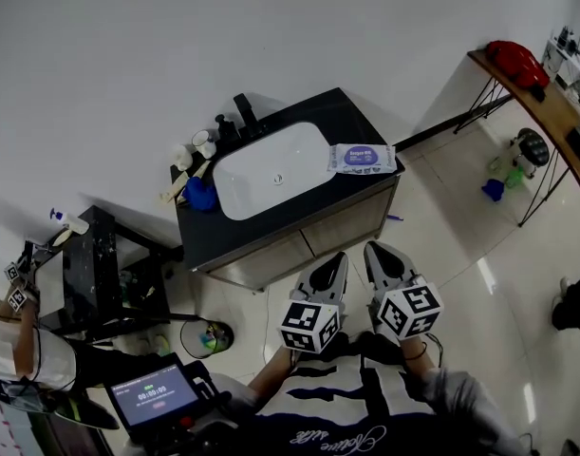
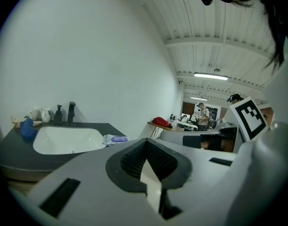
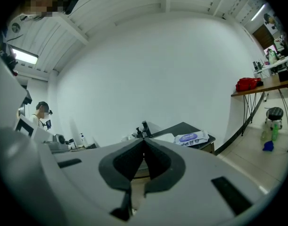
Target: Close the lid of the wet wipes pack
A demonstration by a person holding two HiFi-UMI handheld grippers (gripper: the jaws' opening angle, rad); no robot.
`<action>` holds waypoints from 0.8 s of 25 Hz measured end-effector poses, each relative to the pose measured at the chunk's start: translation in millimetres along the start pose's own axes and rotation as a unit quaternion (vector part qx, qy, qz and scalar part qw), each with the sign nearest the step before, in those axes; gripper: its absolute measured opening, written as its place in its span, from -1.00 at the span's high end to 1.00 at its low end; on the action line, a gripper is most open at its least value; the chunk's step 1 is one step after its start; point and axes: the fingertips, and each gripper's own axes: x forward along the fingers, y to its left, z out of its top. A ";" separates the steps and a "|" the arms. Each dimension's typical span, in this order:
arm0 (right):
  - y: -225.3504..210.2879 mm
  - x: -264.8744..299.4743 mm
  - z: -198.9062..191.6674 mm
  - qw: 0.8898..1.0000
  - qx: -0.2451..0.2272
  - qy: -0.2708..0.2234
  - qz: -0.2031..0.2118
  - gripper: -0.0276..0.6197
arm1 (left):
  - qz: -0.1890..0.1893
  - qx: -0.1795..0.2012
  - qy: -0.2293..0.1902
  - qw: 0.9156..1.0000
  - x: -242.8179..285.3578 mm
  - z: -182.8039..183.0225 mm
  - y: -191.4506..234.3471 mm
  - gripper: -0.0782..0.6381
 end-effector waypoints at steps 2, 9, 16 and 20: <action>3.8 4.7 -1.0 1.000 -0.001 0.001 -0.002 0.92 | -0.003 -0.001 0.001 1.000 -0.7 1.1 6.0 0.78; 7.4 10.1 -3.0 1.000 -0.009 0.008 -0.006 0.92 | -0.007 -0.012 -0.002 1.000 1.9 2.7 12.7 0.78; 4.9 14.1 -5.2 1.000 -0.013 0.016 -0.010 0.92 | -0.007 -0.020 -0.006 1.000 5.1 5.0 18.9 0.78; 2.6 14.1 -5.4 1.000 -0.012 0.016 -0.013 0.92 | -0.004 -0.022 -0.006 1.000 5.4 5.0 22.0 0.78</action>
